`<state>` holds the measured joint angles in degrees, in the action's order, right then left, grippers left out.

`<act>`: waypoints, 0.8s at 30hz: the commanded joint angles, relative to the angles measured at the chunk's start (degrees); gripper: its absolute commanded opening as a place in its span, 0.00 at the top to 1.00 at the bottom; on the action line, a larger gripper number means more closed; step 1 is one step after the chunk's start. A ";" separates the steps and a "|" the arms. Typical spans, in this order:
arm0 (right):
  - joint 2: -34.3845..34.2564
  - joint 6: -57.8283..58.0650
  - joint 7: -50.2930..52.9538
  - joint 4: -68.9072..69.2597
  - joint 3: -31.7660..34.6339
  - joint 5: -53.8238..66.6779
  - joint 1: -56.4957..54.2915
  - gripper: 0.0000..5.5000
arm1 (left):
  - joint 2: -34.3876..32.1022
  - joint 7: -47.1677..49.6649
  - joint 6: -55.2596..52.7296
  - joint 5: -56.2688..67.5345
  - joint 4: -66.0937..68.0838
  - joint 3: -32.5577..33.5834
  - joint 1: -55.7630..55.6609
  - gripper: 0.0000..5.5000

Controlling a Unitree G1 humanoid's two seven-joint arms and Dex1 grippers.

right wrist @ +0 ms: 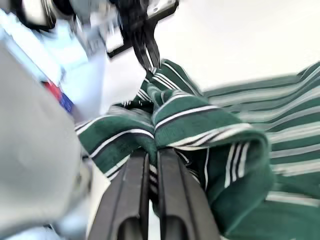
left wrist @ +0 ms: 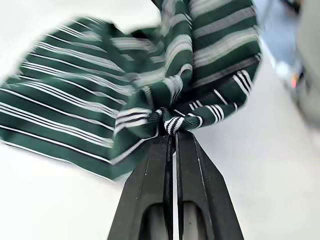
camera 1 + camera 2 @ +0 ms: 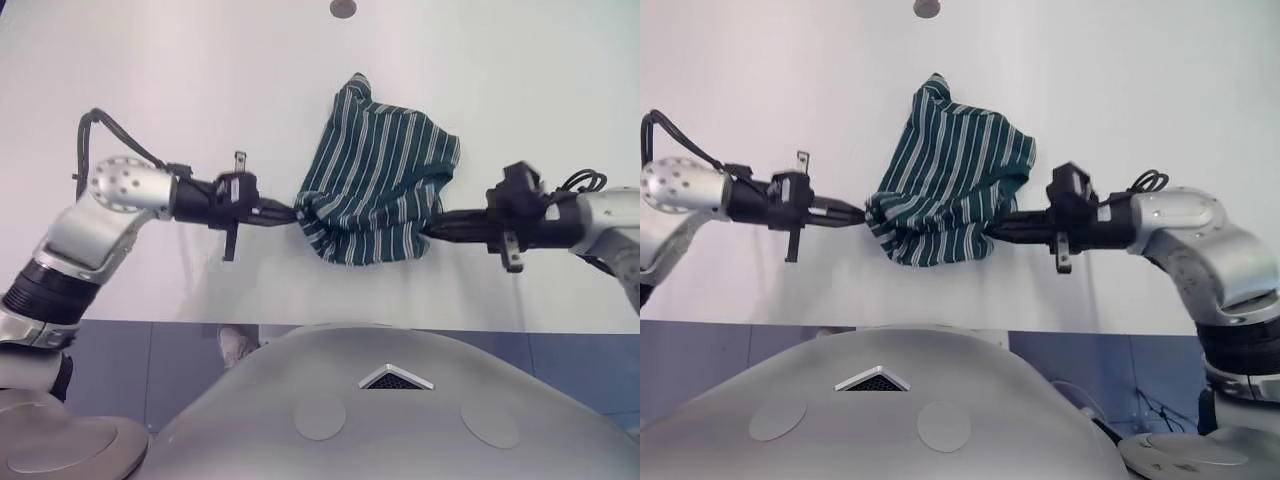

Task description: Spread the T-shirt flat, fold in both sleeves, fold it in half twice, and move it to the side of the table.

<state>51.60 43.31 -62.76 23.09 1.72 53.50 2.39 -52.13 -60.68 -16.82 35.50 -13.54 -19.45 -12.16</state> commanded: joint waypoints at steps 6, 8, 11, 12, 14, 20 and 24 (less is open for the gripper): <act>-5.69 15.67 13.10 -24.47 2.94 0.57 -11.41 0.99 | 27.60 17.06 -7.02 -13.36 36.03 -1.04 -24.79 1.00; -7.63 17.71 16.64 -30.28 2.61 -1.75 -14.39 0.92 | 32.91 20.14 -4.29 -16.00 46.22 0.95 -28.74 0.95; -10.82 20.09 20.17 -37.64 4.55 -3.31 -16.83 0.82 | 39.43 23.55 4.17 -19.09 58.92 3.96 -33.55 0.85; -11.73 20.94 21.76 -40.00 5.85 -3.50 -17.72 0.79 | 40.74 24.39 6.10 -20.03 62.14 4.74 -34.59 0.82; -14.04 19.80 27.51 -46.82 10.92 -4.23 -20.10 0.78 | 41.53 28.44 10.64 -23.74 67.70 5.41 -35.44 0.81; -20.55 6.65 30.23 -32.27 13.34 -6.56 -19.92 0.84 | 35.72 29.75 15.65 -24.47 62.10 12.95 -25.96 0.87; -30.77 0.40 29.26 -24.44 -3.47 -14.78 -17.26 1.00 | 33.86 30.56 12.83 -24.69 56.10 16.18 -20.74 1.00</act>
<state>24.67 46.99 -34.53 -1.19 3.99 43.37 -16.80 -17.49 -30.58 -2.33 10.83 45.44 -4.50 -33.78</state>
